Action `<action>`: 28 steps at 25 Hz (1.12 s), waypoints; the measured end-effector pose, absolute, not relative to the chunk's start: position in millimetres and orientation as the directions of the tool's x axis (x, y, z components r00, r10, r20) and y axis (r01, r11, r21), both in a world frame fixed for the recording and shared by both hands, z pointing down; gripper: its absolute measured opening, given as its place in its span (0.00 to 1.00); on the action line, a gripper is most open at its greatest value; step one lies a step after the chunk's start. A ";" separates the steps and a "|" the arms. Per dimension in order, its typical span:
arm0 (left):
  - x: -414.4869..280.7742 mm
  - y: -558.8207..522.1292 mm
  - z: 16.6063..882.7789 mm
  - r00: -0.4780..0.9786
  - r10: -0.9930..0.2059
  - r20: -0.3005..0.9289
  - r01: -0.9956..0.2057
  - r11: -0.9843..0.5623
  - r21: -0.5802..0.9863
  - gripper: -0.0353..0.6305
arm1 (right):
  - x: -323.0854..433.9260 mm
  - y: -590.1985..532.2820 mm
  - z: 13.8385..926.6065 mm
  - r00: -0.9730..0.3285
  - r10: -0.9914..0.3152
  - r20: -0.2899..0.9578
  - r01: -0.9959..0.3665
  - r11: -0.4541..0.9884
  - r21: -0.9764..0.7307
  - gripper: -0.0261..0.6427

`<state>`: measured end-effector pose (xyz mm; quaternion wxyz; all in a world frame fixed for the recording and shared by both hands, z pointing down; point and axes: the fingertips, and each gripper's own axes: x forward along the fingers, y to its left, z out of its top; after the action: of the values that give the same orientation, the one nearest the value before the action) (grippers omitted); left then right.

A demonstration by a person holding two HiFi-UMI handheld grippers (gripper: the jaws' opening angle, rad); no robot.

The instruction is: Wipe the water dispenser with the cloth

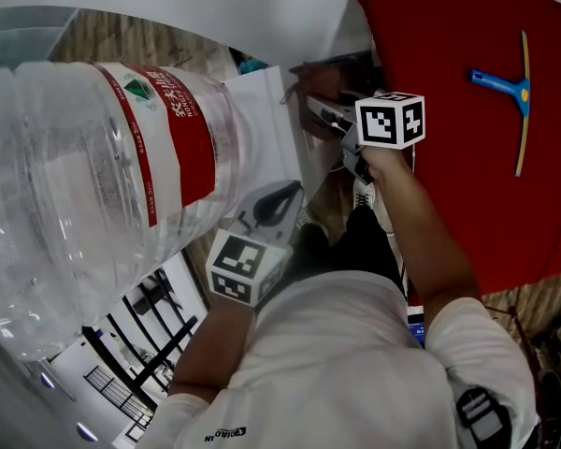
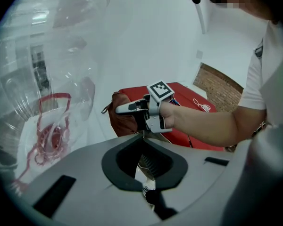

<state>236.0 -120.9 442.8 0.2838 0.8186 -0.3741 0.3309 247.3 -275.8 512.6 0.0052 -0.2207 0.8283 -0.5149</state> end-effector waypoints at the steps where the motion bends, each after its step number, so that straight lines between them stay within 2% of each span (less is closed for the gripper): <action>1: 235.5 -121.2 443.1 0.498 -0.426 0.755 -0.802 -0.558 0.214 0.04 | 247.7 -277.6 521.0 -0.899 -0.370 0.235 -0.373 0.364 -0.853 0.13; 15: 234.6 -123.3 450.9 0.495 -0.404 0.769 -0.807 -0.542 0.235 0.04 | 248.0 -283.6 687.1 -0.812 -0.315 0.492 -0.562 0.193 -0.804 0.13; 28: 226.3 -118.7 458.9 0.485 -0.389 0.783 -0.813 -0.530 0.240 0.04 | 248.0 -282.0 808.7 -0.741 -0.259 0.619 -0.658 0.097 -0.747 0.13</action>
<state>226.3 -118.7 458.9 0.3088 0.8044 -0.3736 0.3434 248.0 -282.0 808.7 -0.1683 -0.3179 0.7213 -0.5919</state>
